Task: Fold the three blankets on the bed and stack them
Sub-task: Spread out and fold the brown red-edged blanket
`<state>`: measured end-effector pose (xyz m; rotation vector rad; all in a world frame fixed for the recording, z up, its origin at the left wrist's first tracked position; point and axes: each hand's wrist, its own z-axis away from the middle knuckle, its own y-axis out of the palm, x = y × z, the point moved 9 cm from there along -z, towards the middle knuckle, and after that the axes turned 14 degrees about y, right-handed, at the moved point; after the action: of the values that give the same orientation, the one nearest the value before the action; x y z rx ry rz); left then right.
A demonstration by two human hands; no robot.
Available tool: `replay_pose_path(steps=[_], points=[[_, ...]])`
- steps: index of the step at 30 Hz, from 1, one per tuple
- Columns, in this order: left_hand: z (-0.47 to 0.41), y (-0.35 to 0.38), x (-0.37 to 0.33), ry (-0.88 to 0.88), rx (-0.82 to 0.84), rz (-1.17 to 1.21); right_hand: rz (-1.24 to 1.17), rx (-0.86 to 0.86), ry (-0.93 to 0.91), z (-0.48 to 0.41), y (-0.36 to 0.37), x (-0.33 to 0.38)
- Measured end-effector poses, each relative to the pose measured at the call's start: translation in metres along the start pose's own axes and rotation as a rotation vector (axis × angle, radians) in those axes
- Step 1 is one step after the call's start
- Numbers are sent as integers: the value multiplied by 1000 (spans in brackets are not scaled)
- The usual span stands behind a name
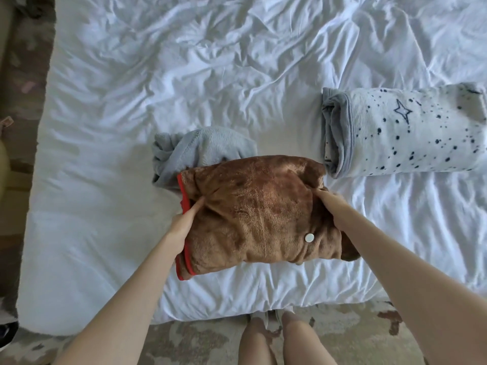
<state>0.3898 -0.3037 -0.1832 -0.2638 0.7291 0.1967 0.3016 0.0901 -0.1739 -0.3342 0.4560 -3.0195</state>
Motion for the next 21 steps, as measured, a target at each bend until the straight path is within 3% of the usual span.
replay_pose_path(steps=[12,18,21], points=[[70,20,-159,317,47,88,-201,37,-294,117,-84,54],[99,85,-225,387,90,57,-52,-268,-526,150,-179,94],[116,135,-250,405,114,93,-108,-136,-459,138,-212,103]])
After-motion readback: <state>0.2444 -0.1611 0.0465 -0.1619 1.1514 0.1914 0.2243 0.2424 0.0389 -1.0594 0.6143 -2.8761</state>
